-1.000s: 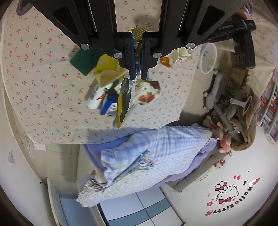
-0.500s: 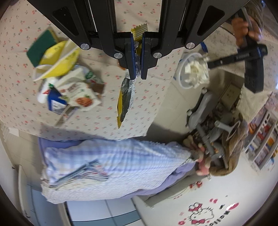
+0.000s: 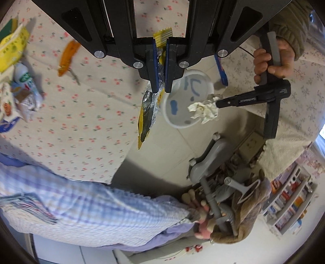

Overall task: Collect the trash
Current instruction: 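Drop the white paper into the white bucket with the left tool while the right tool carries the wrapper over, then open the right tool to drop the foil wrapper into the bucket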

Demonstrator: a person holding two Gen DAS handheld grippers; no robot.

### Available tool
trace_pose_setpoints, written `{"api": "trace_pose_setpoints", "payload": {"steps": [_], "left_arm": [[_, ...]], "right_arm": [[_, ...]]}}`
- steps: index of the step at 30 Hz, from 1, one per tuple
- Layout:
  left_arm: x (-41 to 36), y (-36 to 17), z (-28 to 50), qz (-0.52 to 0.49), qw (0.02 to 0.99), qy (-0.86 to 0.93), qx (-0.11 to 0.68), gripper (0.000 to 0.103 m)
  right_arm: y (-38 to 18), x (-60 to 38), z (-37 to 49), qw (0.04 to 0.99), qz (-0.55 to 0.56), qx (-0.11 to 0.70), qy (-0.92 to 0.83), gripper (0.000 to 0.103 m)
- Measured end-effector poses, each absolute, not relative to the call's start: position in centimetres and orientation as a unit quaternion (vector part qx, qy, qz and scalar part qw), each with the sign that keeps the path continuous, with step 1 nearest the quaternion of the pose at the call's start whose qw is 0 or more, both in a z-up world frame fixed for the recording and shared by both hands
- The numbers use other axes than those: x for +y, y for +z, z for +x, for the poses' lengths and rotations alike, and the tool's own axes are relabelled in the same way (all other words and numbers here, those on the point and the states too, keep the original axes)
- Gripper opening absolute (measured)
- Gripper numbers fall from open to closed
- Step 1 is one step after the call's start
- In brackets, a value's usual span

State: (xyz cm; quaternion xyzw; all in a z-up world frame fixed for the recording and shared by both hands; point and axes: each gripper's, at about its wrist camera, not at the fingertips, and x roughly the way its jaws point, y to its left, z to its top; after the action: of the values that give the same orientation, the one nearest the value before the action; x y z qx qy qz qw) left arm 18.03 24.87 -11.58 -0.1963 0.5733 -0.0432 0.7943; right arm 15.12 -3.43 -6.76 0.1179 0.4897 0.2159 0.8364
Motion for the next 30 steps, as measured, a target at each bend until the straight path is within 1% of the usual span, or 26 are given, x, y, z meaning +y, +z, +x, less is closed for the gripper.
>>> {"api": "trace_pose_setpoints", "payload": {"steps": [8,9,10,15,21,23,25,26,27,29,30], "left_arm": [[25.6,-12.6,19.2,-0.195,0.788,-0.035,0.583,0.017],[25.7,-12.8,19.2,-0.198,0.785,-0.034,0.586,0.02],[25.9,-13.2,19.4,-0.199,0.781,-0.033,0.592,0.026],[27.5,-13.0,19.2,-0.233,0.773,-0.016,0.589,0.034],[27.9,-11.8,18.5,-0.249,0.776,-0.014,0.579,0.034],[27.9,-11.5,18.4,-0.251,0.779,-0.015,0.575,0.035],[27.7,-11.3,18.4,-0.248,0.782,-0.016,0.571,0.038],[27.6,-11.2,18.4,-0.246,0.784,-0.015,0.57,0.038],[27.6,-11.2,18.4,-0.243,0.785,-0.015,0.57,0.038],[27.5,-11.1,18.3,-0.242,0.786,-0.016,0.569,0.038],[27.5,-11.0,18.3,-0.243,0.786,-0.016,0.569,0.039]], "right_arm": [[-8.7,2.8,17.9,0.821,0.093,0.51,0.239,0.006],[-8.7,3.5,18.2,0.82,0.088,0.511,0.242,0.006],[-8.8,4.2,18.4,0.82,0.083,0.511,0.245,0.006],[-9.5,6.8,19.6,0.817,0.066,0.516,0.248,0.006],[-11.2,8.8,20.8,0.814,0.045,0.529,0.237,0.007],[-11.6,9.2,21.0,0.812,0.044,0.531,0.239,0.01],[-11.9,9.7,21.2,0.813,0.046,0.529,0.24,0.01],[-12.0,9.8,21.3,0.813,0.048,0.528,0.24,0.02],[-12.1,9.9,21.5,0.813,0.053,0.529,0.239,0.026],[-12.1,10.0,21.8,0.811,0.057,0.534,0.231,0.05],[-11.9,9.9,21.8,0.812,0.062,0.532,0.232,0.053]]}}
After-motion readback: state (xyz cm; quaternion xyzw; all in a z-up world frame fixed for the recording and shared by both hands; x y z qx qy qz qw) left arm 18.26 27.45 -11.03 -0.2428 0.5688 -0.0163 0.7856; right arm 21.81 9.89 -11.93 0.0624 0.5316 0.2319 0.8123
